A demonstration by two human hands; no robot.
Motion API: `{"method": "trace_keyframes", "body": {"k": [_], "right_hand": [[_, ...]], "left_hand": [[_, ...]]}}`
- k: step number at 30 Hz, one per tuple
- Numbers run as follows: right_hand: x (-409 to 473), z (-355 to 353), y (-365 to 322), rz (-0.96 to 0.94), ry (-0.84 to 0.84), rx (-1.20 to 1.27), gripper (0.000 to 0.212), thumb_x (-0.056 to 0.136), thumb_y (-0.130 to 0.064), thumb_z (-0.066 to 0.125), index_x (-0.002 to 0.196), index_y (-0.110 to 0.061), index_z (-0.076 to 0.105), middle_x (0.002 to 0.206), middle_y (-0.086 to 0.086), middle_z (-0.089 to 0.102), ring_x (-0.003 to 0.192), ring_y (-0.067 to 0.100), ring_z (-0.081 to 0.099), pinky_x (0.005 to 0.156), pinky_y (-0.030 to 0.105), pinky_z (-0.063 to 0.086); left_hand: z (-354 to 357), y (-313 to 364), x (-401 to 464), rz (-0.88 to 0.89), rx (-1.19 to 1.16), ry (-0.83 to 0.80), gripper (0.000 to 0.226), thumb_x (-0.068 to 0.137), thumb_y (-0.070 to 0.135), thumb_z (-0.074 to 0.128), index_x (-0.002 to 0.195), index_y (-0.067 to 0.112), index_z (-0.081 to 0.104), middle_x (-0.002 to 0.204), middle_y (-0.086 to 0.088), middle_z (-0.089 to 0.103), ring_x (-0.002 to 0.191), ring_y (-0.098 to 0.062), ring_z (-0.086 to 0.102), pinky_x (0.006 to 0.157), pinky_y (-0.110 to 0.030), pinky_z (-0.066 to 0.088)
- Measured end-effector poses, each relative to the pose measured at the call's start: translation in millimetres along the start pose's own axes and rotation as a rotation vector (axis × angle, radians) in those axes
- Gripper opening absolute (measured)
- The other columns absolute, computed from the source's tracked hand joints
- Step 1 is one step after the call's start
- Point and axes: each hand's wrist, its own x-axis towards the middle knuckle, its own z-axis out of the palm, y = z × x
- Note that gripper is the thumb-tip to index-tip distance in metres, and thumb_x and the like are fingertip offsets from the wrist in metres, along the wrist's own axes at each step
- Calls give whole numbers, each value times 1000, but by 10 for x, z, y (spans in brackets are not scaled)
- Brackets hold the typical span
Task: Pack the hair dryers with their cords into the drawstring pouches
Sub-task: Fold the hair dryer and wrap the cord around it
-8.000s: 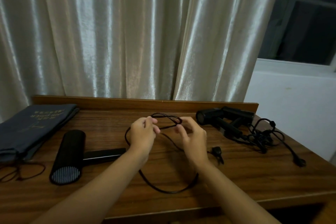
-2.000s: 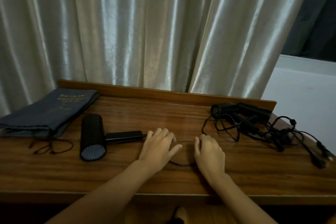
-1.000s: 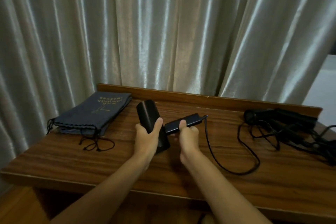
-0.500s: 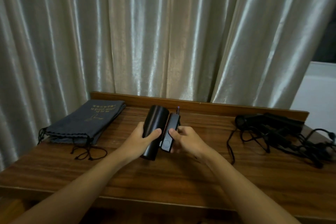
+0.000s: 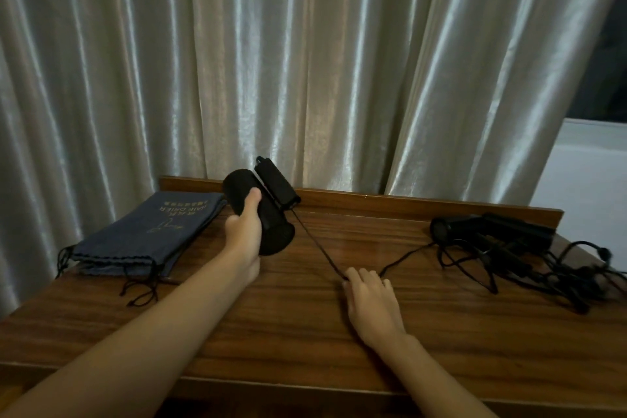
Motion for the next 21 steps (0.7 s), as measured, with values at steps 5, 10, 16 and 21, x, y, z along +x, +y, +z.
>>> {"method": "trace_keyframes", "body": {"k": [5,10,16,21], "right_hand": [[17,-256,-114,-328,99,-124,34,87,-17,69,117,-28,60,103,-8,65,96,13,60,98,43,43],[195,-628,-190,-571,315,-89,35,77,-10,72,110,-18,66,95,1,58,75,12,54,62,22,46],[622,-949,-225,-616,473,36,16,93,-21,59,92,-7,67,88,4,63,72,14,60,54,26,51],[874,-980,-87,-353,336,178,29,90,-41,60,86,-12,62,84,-4,60,70,11,57,61,26,48]], "left_hand": [[104,-109,45,259,223,98,54,92,47,58,130,15,37,106,1,58,89,-8,57,64,-20,42],[15,-178,72,417,597,53,59,88,47,64,133,19,36,112,-3,60,102,-25,63,88,-48,53],[-163,-274,-46,394,742,-314,44,85,41,70,123,32,49,105,7,63,89,-12,67,68,-28,59],[-179,-279,-188,247,646,-511,44,83,45,69,123,31,56,108,4,68,91,-7,69,70,-22,55]]}}
